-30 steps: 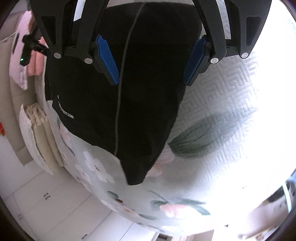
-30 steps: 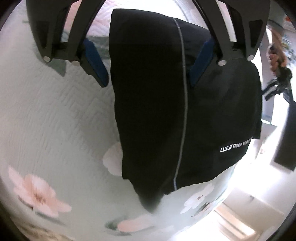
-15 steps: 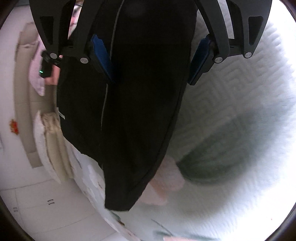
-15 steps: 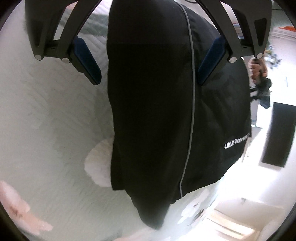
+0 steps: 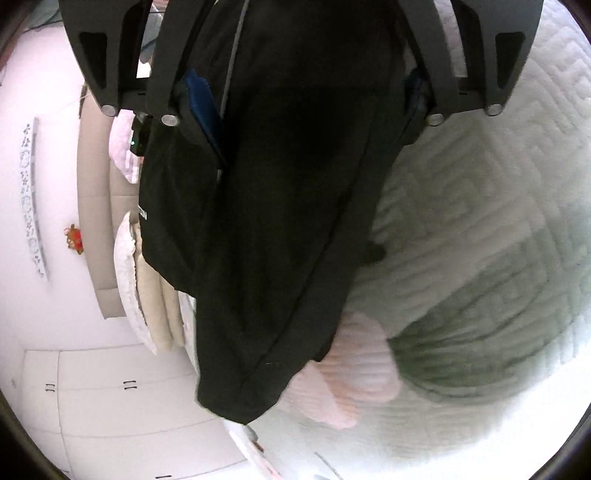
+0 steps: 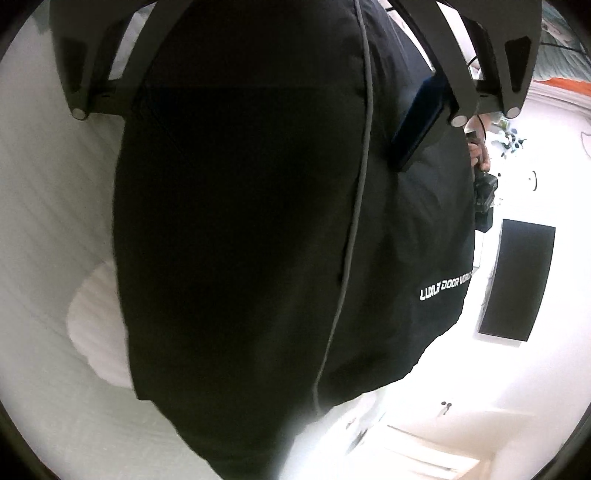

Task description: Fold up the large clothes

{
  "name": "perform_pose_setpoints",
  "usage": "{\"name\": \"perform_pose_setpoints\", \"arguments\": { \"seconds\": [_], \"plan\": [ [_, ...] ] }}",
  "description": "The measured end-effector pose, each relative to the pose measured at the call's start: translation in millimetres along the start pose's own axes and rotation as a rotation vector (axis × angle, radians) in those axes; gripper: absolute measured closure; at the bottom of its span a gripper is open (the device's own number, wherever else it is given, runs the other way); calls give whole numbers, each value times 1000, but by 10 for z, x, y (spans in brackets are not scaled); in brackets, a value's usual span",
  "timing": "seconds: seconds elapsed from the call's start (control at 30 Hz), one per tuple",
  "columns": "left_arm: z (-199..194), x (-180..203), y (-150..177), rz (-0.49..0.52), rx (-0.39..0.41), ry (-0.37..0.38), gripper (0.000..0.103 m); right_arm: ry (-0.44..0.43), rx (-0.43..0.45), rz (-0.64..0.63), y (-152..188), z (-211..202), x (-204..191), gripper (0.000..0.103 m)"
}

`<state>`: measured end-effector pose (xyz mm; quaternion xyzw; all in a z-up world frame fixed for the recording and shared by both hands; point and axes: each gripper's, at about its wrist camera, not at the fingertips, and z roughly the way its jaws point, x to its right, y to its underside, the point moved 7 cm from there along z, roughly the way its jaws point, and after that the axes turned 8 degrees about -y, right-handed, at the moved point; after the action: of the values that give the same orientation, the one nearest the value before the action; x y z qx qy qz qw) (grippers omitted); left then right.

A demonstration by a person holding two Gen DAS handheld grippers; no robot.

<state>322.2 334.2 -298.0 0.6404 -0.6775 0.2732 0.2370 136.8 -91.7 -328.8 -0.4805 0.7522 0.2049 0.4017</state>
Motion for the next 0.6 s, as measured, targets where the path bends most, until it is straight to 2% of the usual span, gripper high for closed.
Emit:
{"name": "perform_pose_setpoints", "arguments": {
  "seconds": [0.07,0.1,0.13,0.2,0.27,0.4,0.5,0.6],
  "plan": [
    [-36,75,63,48,39,-66,55,0,24,-10,-13,6,-30,17],
    [-94,162,106,90,73,-98,66,8,34,-26,9,-6,-70,23],
    [-180,251,157,114,106,-105,72,17,45,-40,5,-5,-114,28],
    [-389,401,246,120,155,-63,76,26,66,-67,56,-103,-218,47],
    [-570,584,335,124,189,-18,79,-4,93,-75,100,-221,-336,55],
    [-984,969,622,186,249,15,83,-31,108,-129,262,-414,-629,57],
    [-1380,1176,808,220,308,18,85,-54,96,-203,439,-435,-1053,57],
    [-1861,1123,923,222,364,14,86,-78,77,-249,617,-402,-1436,57]
  ]
}}
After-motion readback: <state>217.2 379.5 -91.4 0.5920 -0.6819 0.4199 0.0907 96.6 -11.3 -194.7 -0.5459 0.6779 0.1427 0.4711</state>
